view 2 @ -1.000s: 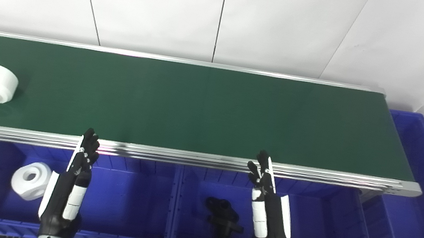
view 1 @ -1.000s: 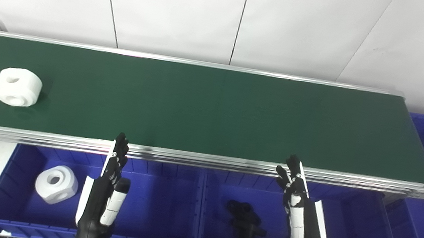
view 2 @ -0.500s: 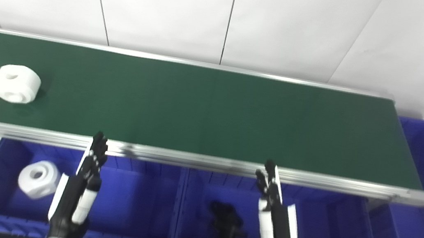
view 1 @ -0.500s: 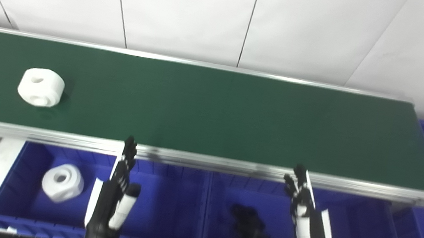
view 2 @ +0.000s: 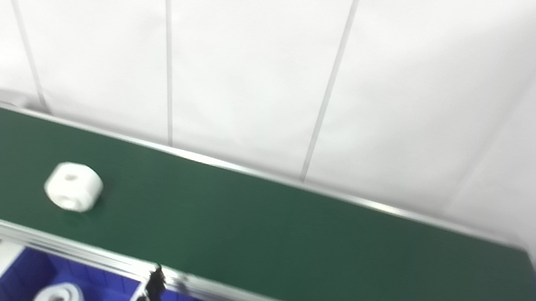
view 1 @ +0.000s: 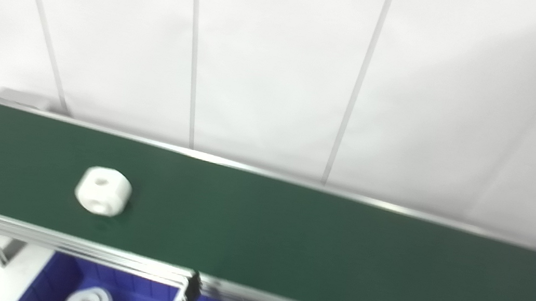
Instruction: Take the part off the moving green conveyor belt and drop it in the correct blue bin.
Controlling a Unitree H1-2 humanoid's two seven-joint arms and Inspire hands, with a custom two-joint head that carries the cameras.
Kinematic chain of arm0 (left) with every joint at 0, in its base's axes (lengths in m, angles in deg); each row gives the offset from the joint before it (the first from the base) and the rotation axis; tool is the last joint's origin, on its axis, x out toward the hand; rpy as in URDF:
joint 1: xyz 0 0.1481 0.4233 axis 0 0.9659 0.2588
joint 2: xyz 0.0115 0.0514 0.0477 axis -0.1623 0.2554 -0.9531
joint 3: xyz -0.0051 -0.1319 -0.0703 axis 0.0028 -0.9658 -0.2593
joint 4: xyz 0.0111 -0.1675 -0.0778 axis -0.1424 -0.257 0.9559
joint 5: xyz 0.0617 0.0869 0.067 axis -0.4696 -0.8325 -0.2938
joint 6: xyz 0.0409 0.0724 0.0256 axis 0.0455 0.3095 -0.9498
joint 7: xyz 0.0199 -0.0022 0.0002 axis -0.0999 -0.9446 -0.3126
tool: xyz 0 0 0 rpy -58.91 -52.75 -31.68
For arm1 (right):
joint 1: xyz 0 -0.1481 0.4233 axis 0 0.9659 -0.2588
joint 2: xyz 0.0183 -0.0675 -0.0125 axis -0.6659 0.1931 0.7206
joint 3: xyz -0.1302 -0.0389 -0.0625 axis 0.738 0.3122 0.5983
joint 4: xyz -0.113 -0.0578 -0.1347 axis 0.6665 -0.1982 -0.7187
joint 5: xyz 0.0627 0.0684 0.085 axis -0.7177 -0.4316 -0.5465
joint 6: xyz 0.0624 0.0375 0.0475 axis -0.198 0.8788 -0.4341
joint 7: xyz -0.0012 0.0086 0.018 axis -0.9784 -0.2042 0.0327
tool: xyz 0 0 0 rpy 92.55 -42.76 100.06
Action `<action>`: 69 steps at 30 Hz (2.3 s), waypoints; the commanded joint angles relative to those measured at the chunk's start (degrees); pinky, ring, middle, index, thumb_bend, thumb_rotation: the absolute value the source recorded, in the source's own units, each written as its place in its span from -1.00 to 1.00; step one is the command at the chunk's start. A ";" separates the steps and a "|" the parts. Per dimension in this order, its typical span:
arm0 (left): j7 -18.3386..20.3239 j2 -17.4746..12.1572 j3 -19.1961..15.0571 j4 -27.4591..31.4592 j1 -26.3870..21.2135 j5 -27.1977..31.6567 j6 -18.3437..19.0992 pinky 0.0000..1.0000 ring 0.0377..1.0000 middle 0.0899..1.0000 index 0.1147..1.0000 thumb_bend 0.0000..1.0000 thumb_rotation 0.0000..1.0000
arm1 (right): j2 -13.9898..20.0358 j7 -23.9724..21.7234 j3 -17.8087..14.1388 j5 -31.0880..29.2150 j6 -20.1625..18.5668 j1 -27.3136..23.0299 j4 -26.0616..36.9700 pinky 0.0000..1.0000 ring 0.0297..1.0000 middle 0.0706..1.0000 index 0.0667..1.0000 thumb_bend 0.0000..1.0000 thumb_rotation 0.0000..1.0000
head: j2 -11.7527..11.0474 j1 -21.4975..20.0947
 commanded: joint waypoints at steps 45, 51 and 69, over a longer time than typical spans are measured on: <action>16.47 -32.68 0.44 9.54 -40.18 -36.26 23.01 0.76 0.74 0.72 0.59 0.91 -0.47 | 2.13 -3.25 -1.29 -1.79 -3.37 -1.16 8.78 0.81 0.84 0.94 0.97 0.57 1.00 | 11.50 2.73; 19.05 -34.05 4.70 1.40 -44.74 -37.97 23.43 0.72 0.71 0.68 0.61 0.92 -0.44 | 1.87 -3.69 -1.02 -2.64 -3.66 -0.68 9.44 0.81 0.84 0.93 0.95 0.60 0.98 | 12.09 1.79; 20.69 -36.40 12.30 -13.21 -49.45 -40.38 22.06 0.70 0.73 0.68 0.61 0.98 -0.44 | 1.22 -3.78 0.44 -1.86 -7.75 0.89 14.58 0.81 0.82 0.92 0.92 0.65 0.95 | 14.44 0.00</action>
